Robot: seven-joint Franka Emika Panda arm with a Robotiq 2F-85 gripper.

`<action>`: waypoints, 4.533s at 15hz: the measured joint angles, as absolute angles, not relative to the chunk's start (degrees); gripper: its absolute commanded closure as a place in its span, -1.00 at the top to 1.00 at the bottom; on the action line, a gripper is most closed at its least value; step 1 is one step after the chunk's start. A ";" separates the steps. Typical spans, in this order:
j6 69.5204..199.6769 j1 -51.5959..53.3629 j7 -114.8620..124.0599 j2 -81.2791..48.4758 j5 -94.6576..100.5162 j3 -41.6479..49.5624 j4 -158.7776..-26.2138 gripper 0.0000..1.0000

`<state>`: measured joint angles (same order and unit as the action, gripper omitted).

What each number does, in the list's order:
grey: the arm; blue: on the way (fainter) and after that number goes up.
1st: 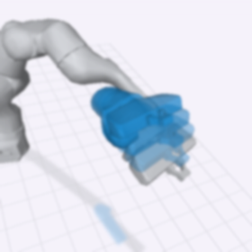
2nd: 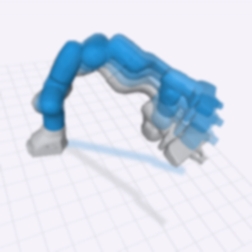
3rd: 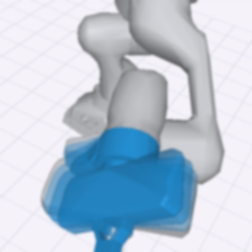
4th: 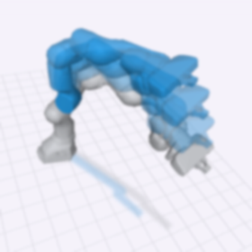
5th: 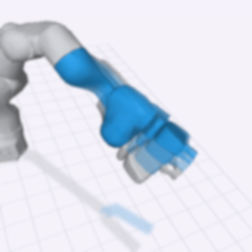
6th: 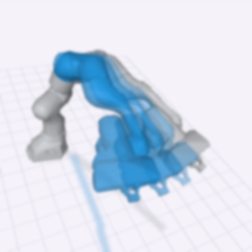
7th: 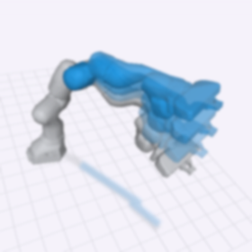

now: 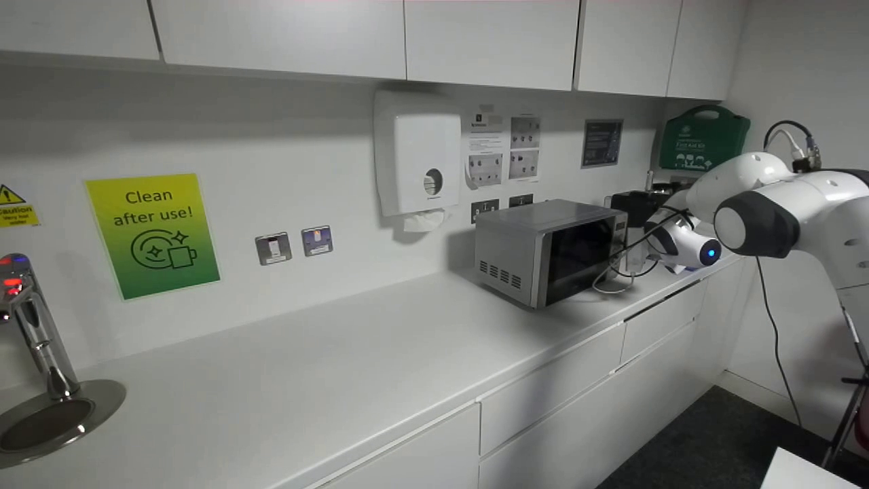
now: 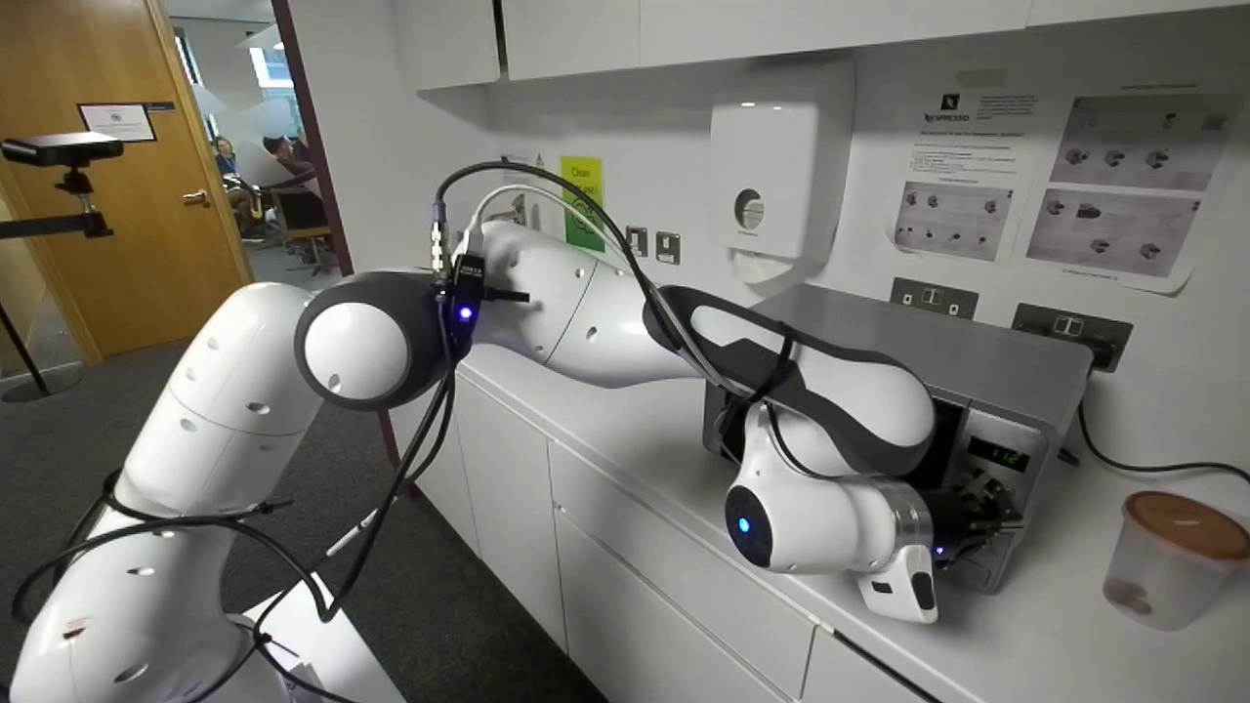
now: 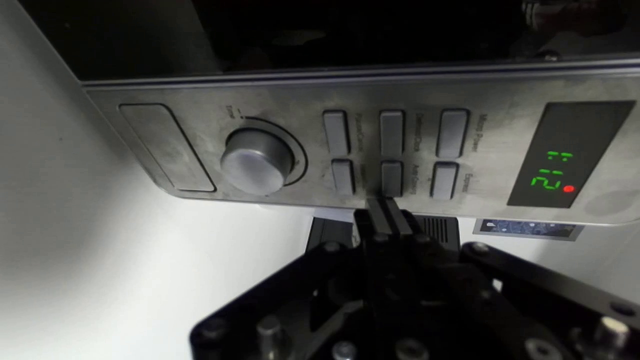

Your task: Press a button on the right side of the microwave

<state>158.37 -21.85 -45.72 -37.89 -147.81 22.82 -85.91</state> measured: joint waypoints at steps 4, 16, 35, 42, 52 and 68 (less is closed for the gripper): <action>158.37 -21.81 -47.04 -37.96 -148.27 22.83 -85.91 -1.00; 158.08 -21.76 -50.26 -37.96 -148.27 22.83 -86.02 -1.00; 143.92 -20.40 -53.81 -32.81 -147.26 23.75 -96.82 -1.00; 143.97 -20.36 -52.71 -31.79 -146.48 23.80 -97.01 -1.00; 146.15 -18.50 -34.77 -23.59 -109.17 27.18 -107.47 -1.00; 144.60 24.07 5.53 -14.49 -29.87 71.52 -128.24 -0.97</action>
<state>144.60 24.07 5.53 -14.49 -29.87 71.52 -128.24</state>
